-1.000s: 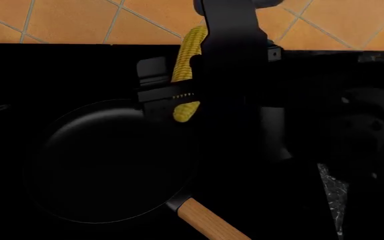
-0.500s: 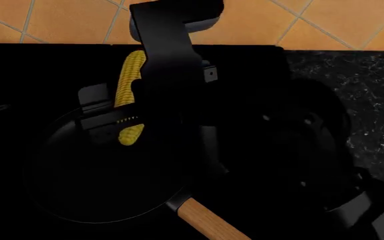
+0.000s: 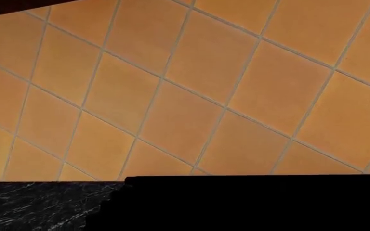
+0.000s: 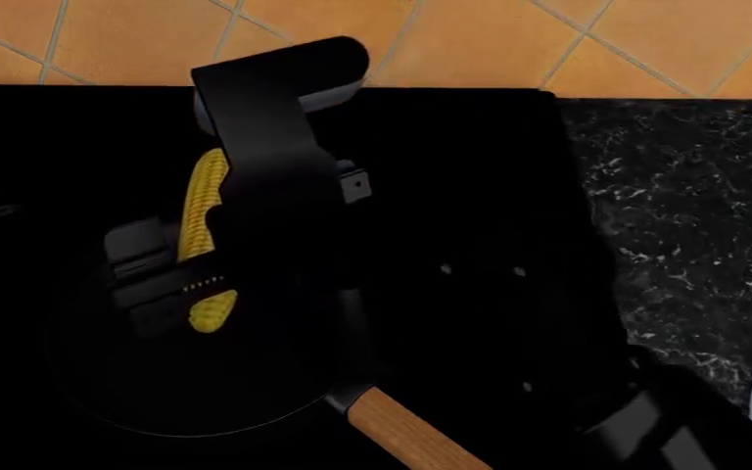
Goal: Pick the corn from the plate and place it in the pan.
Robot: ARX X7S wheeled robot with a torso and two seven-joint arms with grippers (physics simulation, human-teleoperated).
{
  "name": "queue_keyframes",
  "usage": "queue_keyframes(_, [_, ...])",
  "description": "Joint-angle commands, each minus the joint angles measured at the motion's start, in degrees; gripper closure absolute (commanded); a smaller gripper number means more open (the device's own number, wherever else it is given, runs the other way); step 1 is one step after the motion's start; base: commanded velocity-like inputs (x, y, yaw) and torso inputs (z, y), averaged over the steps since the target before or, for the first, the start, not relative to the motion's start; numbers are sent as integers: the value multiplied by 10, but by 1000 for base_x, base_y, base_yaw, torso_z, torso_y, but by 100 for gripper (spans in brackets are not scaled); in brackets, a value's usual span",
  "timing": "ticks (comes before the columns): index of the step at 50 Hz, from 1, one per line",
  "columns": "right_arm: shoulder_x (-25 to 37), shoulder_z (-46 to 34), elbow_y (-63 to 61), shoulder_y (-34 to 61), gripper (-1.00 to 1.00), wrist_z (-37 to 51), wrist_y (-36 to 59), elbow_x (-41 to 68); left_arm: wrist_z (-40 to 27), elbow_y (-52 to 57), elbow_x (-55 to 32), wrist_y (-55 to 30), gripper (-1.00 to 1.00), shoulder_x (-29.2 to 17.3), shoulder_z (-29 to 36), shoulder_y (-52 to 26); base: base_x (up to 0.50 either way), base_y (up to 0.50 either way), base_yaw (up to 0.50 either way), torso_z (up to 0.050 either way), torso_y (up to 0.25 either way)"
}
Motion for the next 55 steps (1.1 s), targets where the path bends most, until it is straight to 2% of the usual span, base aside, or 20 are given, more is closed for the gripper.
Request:
queue_keyframes(1, [-9, -17, 6, -2, 100, -24, -1, -25, 1, -6, 2, 7, -100, 0, 2, 3, 0, 0, 0, 0, 0])
queue_keyframes(55, [-6, -86, 40, -37, 100, -75, -29, -68, -3, -12, 5, 19, -100, 1, 10, 13, 0, 0, 0, 0, 0])
